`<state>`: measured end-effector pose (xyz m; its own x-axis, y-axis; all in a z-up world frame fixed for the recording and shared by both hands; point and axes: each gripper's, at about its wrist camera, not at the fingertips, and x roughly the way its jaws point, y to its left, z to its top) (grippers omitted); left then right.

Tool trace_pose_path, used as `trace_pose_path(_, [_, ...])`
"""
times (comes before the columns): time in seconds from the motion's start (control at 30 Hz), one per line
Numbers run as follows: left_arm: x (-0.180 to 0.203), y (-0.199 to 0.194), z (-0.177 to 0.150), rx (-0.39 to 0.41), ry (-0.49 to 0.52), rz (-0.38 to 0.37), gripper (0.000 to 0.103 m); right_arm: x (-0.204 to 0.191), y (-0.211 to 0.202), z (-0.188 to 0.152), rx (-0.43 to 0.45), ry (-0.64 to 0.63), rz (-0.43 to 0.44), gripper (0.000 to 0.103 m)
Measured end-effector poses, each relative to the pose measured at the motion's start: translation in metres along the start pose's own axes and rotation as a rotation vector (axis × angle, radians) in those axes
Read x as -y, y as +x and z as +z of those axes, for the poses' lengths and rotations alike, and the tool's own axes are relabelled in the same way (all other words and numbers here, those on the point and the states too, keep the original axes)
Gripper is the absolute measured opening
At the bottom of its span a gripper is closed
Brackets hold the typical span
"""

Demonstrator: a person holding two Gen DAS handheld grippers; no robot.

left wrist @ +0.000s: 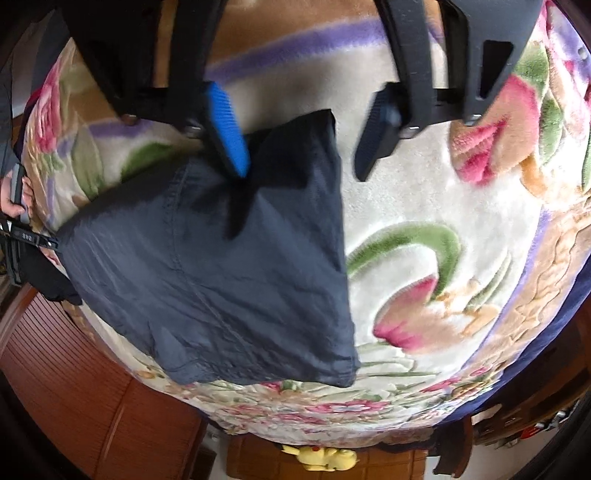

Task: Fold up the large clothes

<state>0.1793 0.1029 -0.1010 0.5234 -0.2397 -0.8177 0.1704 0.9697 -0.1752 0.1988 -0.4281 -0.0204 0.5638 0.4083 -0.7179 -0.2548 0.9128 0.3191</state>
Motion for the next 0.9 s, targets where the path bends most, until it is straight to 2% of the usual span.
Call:
trace_pose_path(0.07, [0.003,0.002,-0.001,-0.009,0.012,-0.012,0.031,-0.003,-0.002,-0.002,0.002,-0.016,0.02,0.035])
trace_pose_path(0.1, [0.003,0.001,0.0,-0.009,0.011,-0.006,0.029,-0.006,-0.002,-0.002,0.007,-0.027,0.022,0.032])
trace_pose_path(0.17, [0.005,-0.001,0.001,-0.006,0.016,-0.01,0.018,-0.009,-0.006,-0.002,0.018,-0.043,0.012,0.019])
trace_pose_path(0.23, [0.008,-0.007,0.0,0.015,0.029,-0.001,0.014,-0.012,-0.011,-0.002,0.032,-0.058,-0.001,0.016])
trace_pose_path(0.47, [0.022,-0.046,-0.001,0.121,0.042,-0.006,0.01,-0.029,-0.036,-0.007,0.095,-0.091,-0.054,0.01])
trace_pose_path(0.6, [0.03,-0.061,-0.008,0.152,0.054,-0.019,0.01,-0.033,-0.051,-0.012,0.117,-0.093,-0.048,0.01])
trace_pose_path(0.73, [0.033,-0.075,-0.022,0.175,0.046,-0.039,0.01,-0.031,-0.07,-0.025,0.129,-0.096,-0.027,0.01])
trace_pose_path(0.9, [0.038,-0.093,-0.052,0.181,0.042,-0.063,0.009,-0.028,-0.093,-0.057,0.128,-0.107,-0.01,0.009])
